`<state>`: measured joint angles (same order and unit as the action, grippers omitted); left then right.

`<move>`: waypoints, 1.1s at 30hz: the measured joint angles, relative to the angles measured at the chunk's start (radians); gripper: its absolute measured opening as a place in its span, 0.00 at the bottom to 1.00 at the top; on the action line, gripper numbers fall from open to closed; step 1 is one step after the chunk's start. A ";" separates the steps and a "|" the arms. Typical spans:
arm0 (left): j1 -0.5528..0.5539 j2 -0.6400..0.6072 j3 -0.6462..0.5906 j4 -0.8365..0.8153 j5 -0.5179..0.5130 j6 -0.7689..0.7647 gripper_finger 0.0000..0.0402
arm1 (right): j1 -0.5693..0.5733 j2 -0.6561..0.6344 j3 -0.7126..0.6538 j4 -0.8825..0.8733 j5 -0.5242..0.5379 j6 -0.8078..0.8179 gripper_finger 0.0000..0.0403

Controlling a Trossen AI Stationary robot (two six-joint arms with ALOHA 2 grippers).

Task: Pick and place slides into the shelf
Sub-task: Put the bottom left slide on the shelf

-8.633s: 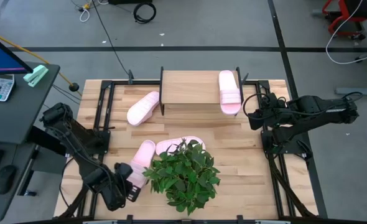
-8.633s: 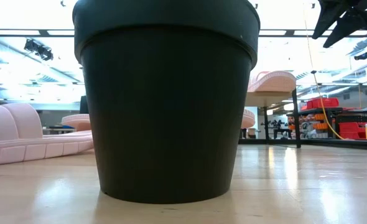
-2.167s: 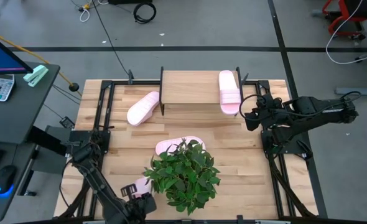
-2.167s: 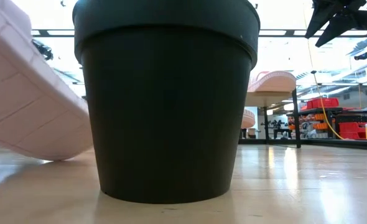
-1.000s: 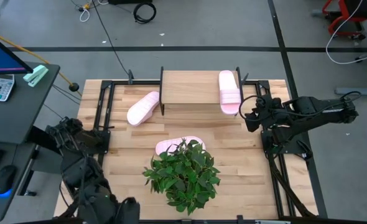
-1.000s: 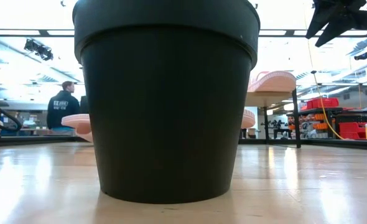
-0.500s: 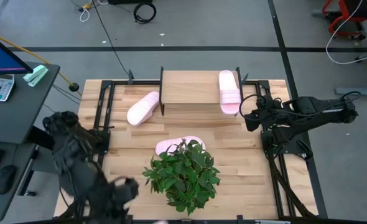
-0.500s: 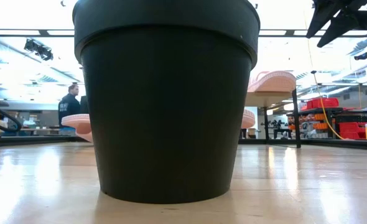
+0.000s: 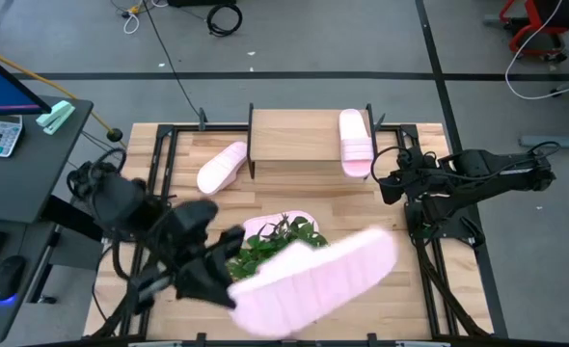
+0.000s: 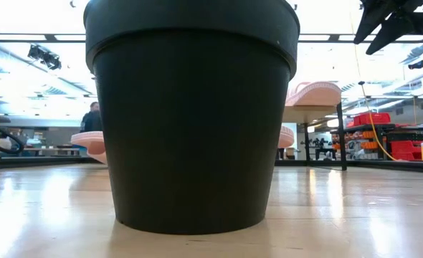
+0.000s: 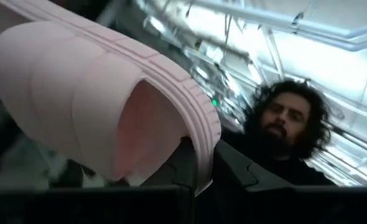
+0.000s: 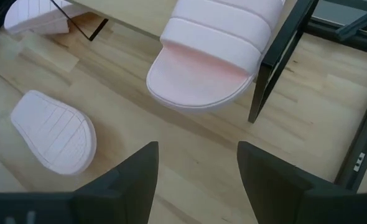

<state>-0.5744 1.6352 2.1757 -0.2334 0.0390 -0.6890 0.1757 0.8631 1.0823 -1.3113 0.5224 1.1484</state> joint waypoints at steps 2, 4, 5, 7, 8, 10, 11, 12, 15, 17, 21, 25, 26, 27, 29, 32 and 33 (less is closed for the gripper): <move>0.033 -0.001 0.000 0.005 -0.021 0.063 0.09 | 0.000 0.000 0.000 0.000 0.000 -0.004 0.56; 0.069 0.000 0.000 -0.003 -0.026 0.124 0.09 | 0.000 0.000 0.000 0.000 0.000 -0.009 0.56; 0.086 0.000 0.000 -0.010 -0.027 0.156 0.09 | 0.000 0.000 0.000 0.000 0.000 -0.015 0.56; 0.126 0.000 0.000 -0.023 -0.017 0.223 0.09 | 0.000 0.000 0.000 0.000 0.000 -0.024 0.56; 0.146 0.000 0.000 -0.032 -0.011 0.263 0.09 | 0.000 0.000 0.000 0.000 0.000 -0.026 0.56; 0.189 0.000 0.000 -0.050 -0.005 0.360 0.09 | 0.000 0.000 0.000 0.000 0.000 -0.027 0.56; 0.212 0.000 0.000 -0.059 -0.004 0.407 0.09 | 0.000 0.000 0.000 0.000 0.000 -0.027 0.56; 0.235 0.000 0.000 -0.065 -0.006 0.450 0.09 | 0.000 0.000 0.000 0.000 0.000 -0.032 0.56; 0.303 -0.001 0.000 -0.102 -0.038 0.556 0.09 | 0.000 0.000 0.000 0.000 0.000 -0.051 0.56; 0.351 -0.001 0.000 -0.145 -0.055 0.611 0.09 | 0.000 0.000 0.000 0.000 0.000 -0.068 0.56; 0.451 0.000 0.000 -0.255 -0.177 0.674 0.09 | 0.000 0.000 0.000 0.000 0.001 -0.097 0.56; 0.546 0.001 0.000 -0.349 -0.357 0.681 0.09 | 0.000 0.000 0.000 0.000 0.003 -0.120 0.56; 0.566 0.002 0.000 -0.361 -0.393 0.677 0.09 | 0.000 0.000 0.000 0.000 0.004 -0.127 0.56; 0.585 0.003 0.000 -0.372 -0.433 0.674 0.09 | 0.000 0.000 0.000 0.000 0.004 -0.131 0.56; 0.616 0.003 0.000 -0.388 -0.516 0.655 0.09 | 0.000 0.000 0.000 0.000 0.004 -0.139 0.56; 0.651 0.013 0.000 -0.379 -0.585 0.594 0.09 | 0.000 0.000 0.000 0.000 0.005 -0.140 0.56; 0.659 0.018 0.000 -0.376 -0.587 0.575 0.09 | 0.000 0.000 0.000 0.000 0.005 -0.140 0.56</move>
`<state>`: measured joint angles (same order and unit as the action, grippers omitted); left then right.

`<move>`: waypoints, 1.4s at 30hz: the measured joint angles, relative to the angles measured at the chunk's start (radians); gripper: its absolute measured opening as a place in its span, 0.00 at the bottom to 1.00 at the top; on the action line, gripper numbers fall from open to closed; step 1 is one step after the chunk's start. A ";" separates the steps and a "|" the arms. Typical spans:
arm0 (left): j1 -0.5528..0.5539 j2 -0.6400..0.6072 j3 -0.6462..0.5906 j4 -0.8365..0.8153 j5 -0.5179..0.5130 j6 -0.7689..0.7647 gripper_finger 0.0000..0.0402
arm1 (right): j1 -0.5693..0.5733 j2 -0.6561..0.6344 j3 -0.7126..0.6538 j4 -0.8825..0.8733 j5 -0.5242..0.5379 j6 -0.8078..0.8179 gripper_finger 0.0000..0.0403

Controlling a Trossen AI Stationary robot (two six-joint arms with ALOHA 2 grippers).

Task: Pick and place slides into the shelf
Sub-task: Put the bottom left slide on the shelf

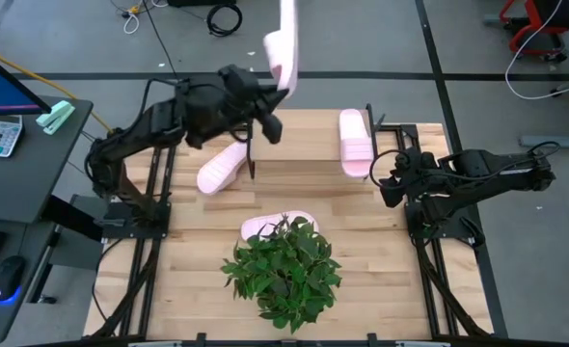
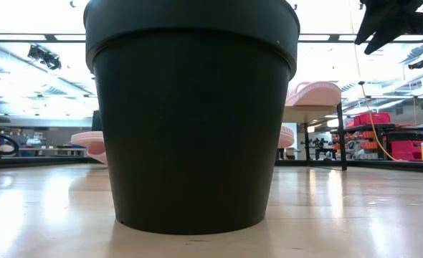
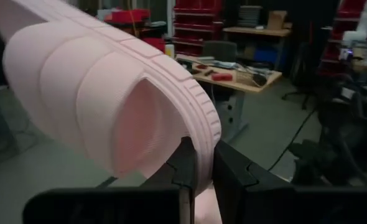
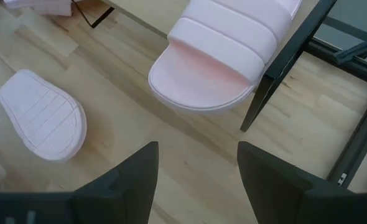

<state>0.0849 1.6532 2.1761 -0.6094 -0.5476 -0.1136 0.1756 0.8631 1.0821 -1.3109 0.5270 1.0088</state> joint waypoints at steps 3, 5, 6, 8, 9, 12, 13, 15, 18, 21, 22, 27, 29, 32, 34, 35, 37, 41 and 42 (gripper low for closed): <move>0.014 0.037 0.000 0.029 0.001 -0.055 0.09 | -0.001 0.000 0.000 0.002 0.001 0.018 0.56; 0.020 0.069 0.000 0.031 0.003 -0.055 0.09 | -0.001 0.000 0.000 0.003 0.001 0.035 0.56; 0.023 0.084 0.000 0.028 0.006 -0.056 0.09 | -0.001 0.000 0.000 0.004 0.001 0.036 0.56; 0.031 0.115 -0.001 0.029 0.025 -0.059 0.09 | -0.001 0.000 0.000 0.007 0.001 0.042 0.56; 0.036 0.130 -0.001 0.028 0.043 -0.059 0.09 | -0.001 0.000 0.000 0.007 0.001 0.053 0.56; 0.056 0.174 -0.001 0.025 0.095 -0.056 0.09 | -0.001 0.000 0.000 0.007 0.000 0.084 0.56; 0.063 0.190 -0.001 0.028 0.102 -0.052 0.09 | -0.001 0.000 0.000 0.007 -0.001 0.092 0.56; 0.080 0.212 -0.002 0.017 0.112 -0.027 0.09 | -0.001 0.000 0.000 0.008 -0.001 0.116 0.56; 0.111 0.235 -0.002 0.010 0.113 0.027 0.09 | -0.001 0.000 0.000 0.011 -0.001 0.161 0.56; 0.149 0.249 -0.001 0.008 0.128 0.078 0.09 | 0.000 0.000 0.000 0.012 0.000 0.202 0.56; 0.162 0.253 -0.002 0.005 0.138 0.095 0.09 | -0.001 0.000 0.000 0.012 0.002 0.215 0.56; 0.220 0.267 -0.001 -0.002 0.246 0.103 0.09 | -0.001 0.001 0.000 0.015 0.008 0.249 0.56; 0.235 0.278 0.001 -0.006 0.288 0.098 0.09 | -0.001 0.002 0.000 0.020 0.019 0.256 0.56; 0.249 0.293 -0.001 -0.056 0.319 0.092 0.09 | -0.001 0.002 0.000 0.026 0.027 0.256 0.56; 0.251 0.302 -0.002 -0.087 0.323 0.086 0.09 | 0.000 0.002 0.000 0.028 0.037 0.257 0.56; 0.252 0.310 -0.002 -0.093 0.321 0.080 0.09 | -0.001 0.002 0.000 0.027 0.040 0.257 0.56; 0.248 0.318 -0.002 -0.093 0.324 0.059 0.09 | -0.001 0.002 0.000 0.028 0.042 0.256 0.56; 0.241 0.341 -0.001 -0.110 0.323 0.042 0.09 | 0.000 0.002 0.000 0.029 0.046 0.251 0.56; 0.240 0.344 -0.002 -0.122 0.323 0.041 0.09 | -0.001 0.002 0.000 0.029 0.048 0.250 0.56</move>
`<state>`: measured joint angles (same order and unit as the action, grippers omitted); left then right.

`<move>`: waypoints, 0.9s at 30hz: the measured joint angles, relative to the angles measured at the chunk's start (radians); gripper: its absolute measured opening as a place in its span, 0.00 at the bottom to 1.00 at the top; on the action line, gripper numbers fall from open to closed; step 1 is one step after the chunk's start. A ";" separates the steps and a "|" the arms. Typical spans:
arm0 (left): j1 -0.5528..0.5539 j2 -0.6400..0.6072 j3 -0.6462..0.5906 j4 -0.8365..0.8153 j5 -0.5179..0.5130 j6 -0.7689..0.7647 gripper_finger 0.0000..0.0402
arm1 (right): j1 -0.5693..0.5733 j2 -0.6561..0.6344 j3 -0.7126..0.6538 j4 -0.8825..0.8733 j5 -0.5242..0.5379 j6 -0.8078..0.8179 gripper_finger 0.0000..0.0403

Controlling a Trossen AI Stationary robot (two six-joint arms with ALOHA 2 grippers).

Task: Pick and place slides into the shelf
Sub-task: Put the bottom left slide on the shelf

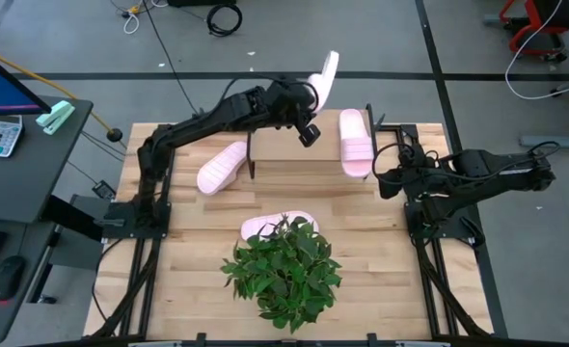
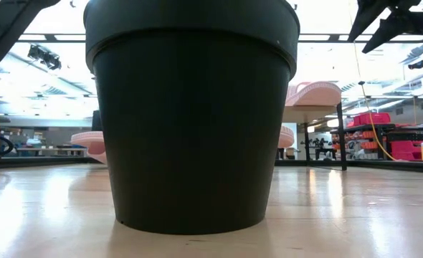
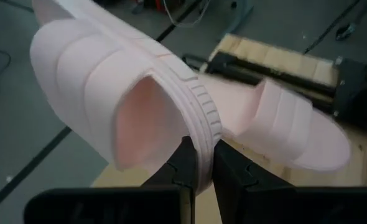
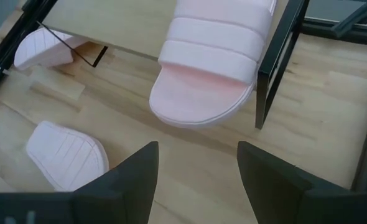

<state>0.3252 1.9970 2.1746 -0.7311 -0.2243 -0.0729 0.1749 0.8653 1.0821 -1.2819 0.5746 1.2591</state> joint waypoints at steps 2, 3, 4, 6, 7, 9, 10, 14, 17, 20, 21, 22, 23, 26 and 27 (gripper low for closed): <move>-0.003 0.011 0.001 0.000 0.002 -0.028 0.09 | 0.000 0.000 0.000 0.000 0.002 -0.003 0.56; -0.004 0.014 0.000 -0.010 0.001 -0.050 0.09 | 0.000 0.000 0.000 0.000 0.002 -0.003 0.56; -0.005 0.015 0.000 -0.027 0.002 -0.058 0.09 | 0.000 0.000 0.000 0.000 0.002 -0.003 0.56; -0.014 0.020 0.000 -0.050 0.002 -0.076 0.09 | 0.000 0.000 0.000 0.000 0.002 -0.003 0.56; -0.019 0.023 0.000 -0.061 0.000 -0.076 0.09 | 0.000 0.000 0.000 -0.001 0.002 -0.004 0.56; -0.030 0.026 0.000 -0.080 -0.013 -0.073 0.09 | 0.000 0.000 0.000 -0.002 0.002 -0.007 0.56; -0.036 0.026 0.000 -0.091 -0.016 -0.074 0.09 | 0.000 0.000 0.000 -0.002 0.002 -0.010 0.56; -0.063 0.025 0.000 -0.129 -0.015 -0.099 0.08 | 0.000 0.000 0.000 -0.003 0.001 -0.024 0.56; -0.088 0.025 0.000 -0.150 -0.018 -0.113 0.08 | 0.000 0.000 0.000 -0.003 0.001 -0.028 0.56; -0.113 0.025 0.000 -0.159 -0.046 -0.126 0.08 | 0.000 0.000 0.000 -0.003 0.001 -0.041 0.56; -0.121 0.025 0.000 -0.162 -0.061 -0.127 0.08 | 0.000 0.000 0.000 -0.003 0.001 -0.046 0.56; -0.129 0.025 0.000 -0.166 -0.073 -0.127 0.08 | 0.000 0.000 0.000 -0.003 0.001 -0.048 0.56; -0.137 0.025 0.000 -0.172 -0.087 -0.127 0.08 | 0.000 0.000 0.000 -0.003 0.001 -0.050 0.56; -0.152 0.025 0.000 -0.204 -0.097 -0.148 0.08 | 0.000 0.000 0.000 -0.003 0.000 -0.055 0.56; -0.156 0.025 0.000 -0.216 -0.097 -0.153 0.08 | 0.000 0.000 0.000 -0.003 0.000 -0.057 0.56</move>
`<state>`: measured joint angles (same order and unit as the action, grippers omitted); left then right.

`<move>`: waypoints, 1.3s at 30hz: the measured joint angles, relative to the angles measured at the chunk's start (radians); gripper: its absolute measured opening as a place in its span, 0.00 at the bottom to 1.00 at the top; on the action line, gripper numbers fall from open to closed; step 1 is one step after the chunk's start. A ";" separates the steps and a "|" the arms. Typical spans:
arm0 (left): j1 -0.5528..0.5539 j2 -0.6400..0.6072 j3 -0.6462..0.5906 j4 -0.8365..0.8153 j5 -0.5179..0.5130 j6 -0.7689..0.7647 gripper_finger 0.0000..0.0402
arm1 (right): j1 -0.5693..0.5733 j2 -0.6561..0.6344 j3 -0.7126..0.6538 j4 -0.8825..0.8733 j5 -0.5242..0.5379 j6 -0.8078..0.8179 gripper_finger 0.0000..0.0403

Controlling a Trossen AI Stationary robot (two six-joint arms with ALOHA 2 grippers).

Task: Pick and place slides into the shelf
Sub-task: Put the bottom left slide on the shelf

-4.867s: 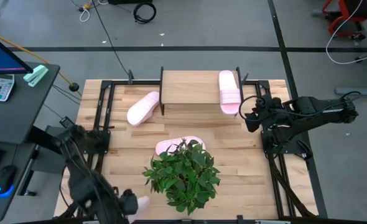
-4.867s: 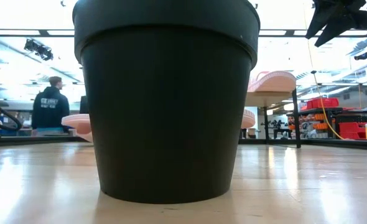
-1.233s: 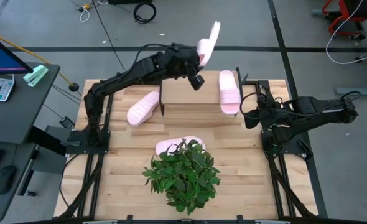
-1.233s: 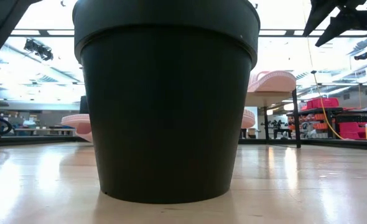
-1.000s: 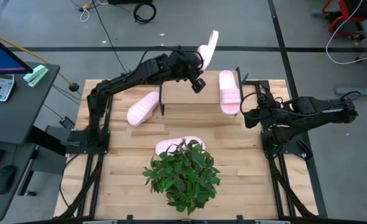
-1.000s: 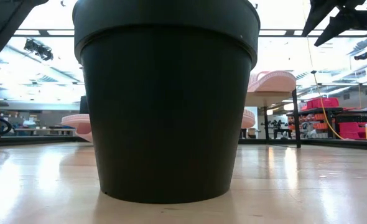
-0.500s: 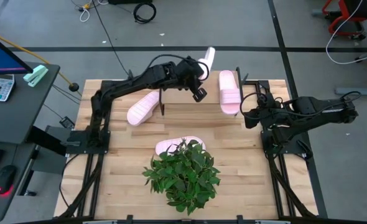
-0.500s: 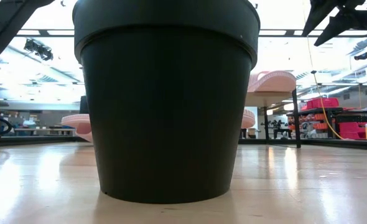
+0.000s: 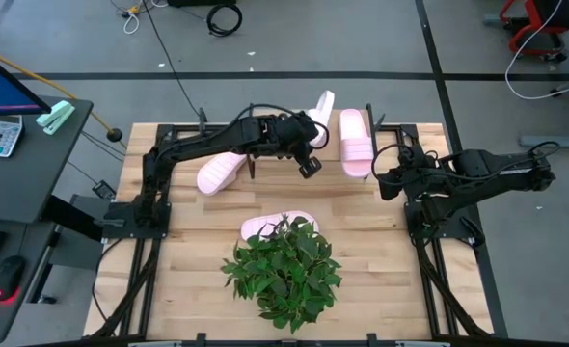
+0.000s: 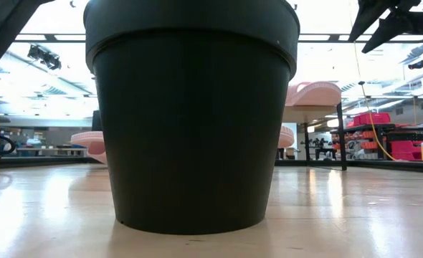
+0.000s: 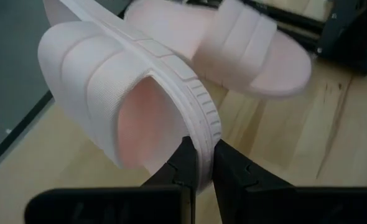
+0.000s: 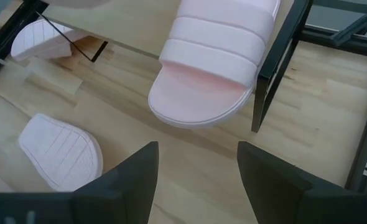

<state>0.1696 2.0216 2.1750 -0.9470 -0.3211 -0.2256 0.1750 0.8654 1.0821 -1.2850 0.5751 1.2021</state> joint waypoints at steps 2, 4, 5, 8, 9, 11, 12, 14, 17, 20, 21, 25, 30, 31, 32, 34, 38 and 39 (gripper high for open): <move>-0.008 0.000 0.000 -0.020 -0.001 -0.004 0.08 | 0.000 0.000 0.000 0.000 0.000 0.000 0.56; -0.016 0.000 0.000 -0.027 -0.007 -0.020 0.08 | 0.000 0.000 0.000 0.000 0.000 -0.001 0.56; -0.018 0.000 0.000 -0.031 -0.010 -0.025 0.08 | 0.000 0.000 0.000 0.000 0.000 -0.001 0.56; -0.031 0.000 0.000 -0.048 -0.042 -0.026 0.08 | 0.000 0.000 0.000 0.000 0.000 -0.001 0.56; -0.035 0.000 0.000 -0.051 -0.055 -0.026 0.08 | 0.000 0.000 0.000 0.000 0.000 -0.001 0.56; -0.041 0.000 0.000 -0.060 -0.071 -0.025 0.08 | 0.000 0.000 0.000 0.000 0.000 -0.001 0.56; -0.042 0.000 0.000 -0.065 -0.072 -0.025 0.08 | 0.000 0.000 0.000 0.000 0.000 -0.002 0.56; -0.048 0.000 0.000 -0.076 -0.073 -0.026 0.08 | 0.000 0.000 0.000 0.000 0.000 -0.001 0.56; -0.056 0.000 0.000 -0.078 -0.076 -0.026 0.08 | 0.000 0.000 0.000 0.000 0.000 -0.001 0.56; -0.062 0.000 0.000 -0.084 -0.078 -0.026 0.08 | 0.000 0.000 0.000 0.000 0.000 -0.001 0.56; -0.063 0.000 0.000 -0.085 -0.078 -0.026 0.08 | 0.000 0.000 0.000 0.000 0.000 -0.001 0.56; -0.063 0.002 0.000 -0.081 -0.082 -0.025 0.08 | 0.000 0.000 0.000 0.000 0.000 -0.001 0.56; -0.062 0.019 0.002 -0.070 -0.097 -0.015 0.08 | 0.000 0.000 0.000 0.000 0.000 -0.001 0.56; -0.062 0.023 0.002 -0.068 -0.097 -0.014 0.08 | 0.000 0.000 0.000 0.000 -0.001 -0.001 0.56; -0.062 0.025 0.001 -0.073 -0.097 -0.012 0.08 | 0.001 0.000 0.000 0.000 -0.001 -0.001 0.56; -0.062 0.035 0.001 -0.066 -0.093 -0.015 0.08 | 0.001 0.000 0.000 0.000 -0.001 -0.001 0.56; -0.064 0.047 0.000 -0.059 -0.068 -0.021 0.08 | 0.001 0.000 0.000 0.000 -0.001 -0.001 0.56; -0.067 0.050 0.002 -0.053 -0.069 -0.024 0.08 | 0.001 0.000 0.000 0.000 -0.001 -0.001 0.56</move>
<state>0.1028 2.0713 2.1765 -1.0004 -0.3897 -0.2493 0.1757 0.8651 1.0821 -1.2846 0.5743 1.2011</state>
